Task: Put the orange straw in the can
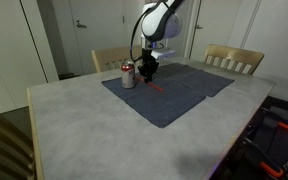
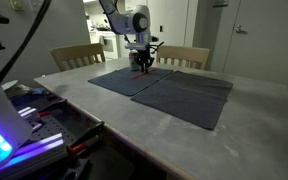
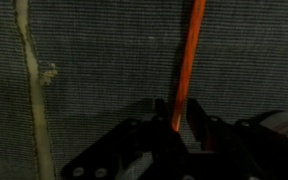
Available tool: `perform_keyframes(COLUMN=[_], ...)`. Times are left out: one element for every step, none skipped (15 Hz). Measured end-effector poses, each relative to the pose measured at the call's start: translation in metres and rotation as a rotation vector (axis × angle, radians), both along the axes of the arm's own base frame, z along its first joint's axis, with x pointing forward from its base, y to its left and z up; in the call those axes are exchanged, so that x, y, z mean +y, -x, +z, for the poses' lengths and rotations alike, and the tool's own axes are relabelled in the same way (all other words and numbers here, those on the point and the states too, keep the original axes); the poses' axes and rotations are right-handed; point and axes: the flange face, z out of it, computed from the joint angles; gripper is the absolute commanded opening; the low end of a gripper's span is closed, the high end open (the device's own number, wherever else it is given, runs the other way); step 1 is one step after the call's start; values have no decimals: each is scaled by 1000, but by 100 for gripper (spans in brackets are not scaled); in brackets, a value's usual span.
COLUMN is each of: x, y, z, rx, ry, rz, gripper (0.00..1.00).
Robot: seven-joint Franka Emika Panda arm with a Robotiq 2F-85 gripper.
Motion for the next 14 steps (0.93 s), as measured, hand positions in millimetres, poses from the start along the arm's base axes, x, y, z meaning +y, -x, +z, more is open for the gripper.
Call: perform_keyframes(x=[0,1,1,2,2,3,3,3,4,4,5,5,5,4], y=[-1,-2,-3,-3,-4,-6,-7,-8,-9,-9,-9,-9,-9,-9], z=[-1,-2,-4,-7,-8,-9,-9,-9,-8,-8,-8,-8,-8,-8], rx=[0,0,0,1,2,1,-1,-3,-5,-5,-5,-5,-5,-5], ry=[0,0,-1,-2,-3,-4,-5,-6,-7,-8,-9,-9,-9,-9], rz=[3,6,9,12,15,18,21,23,25,27,27,27,27,27], gripper=[30,30,31,30,26,13,6,0,0,0,2,2,2,2])
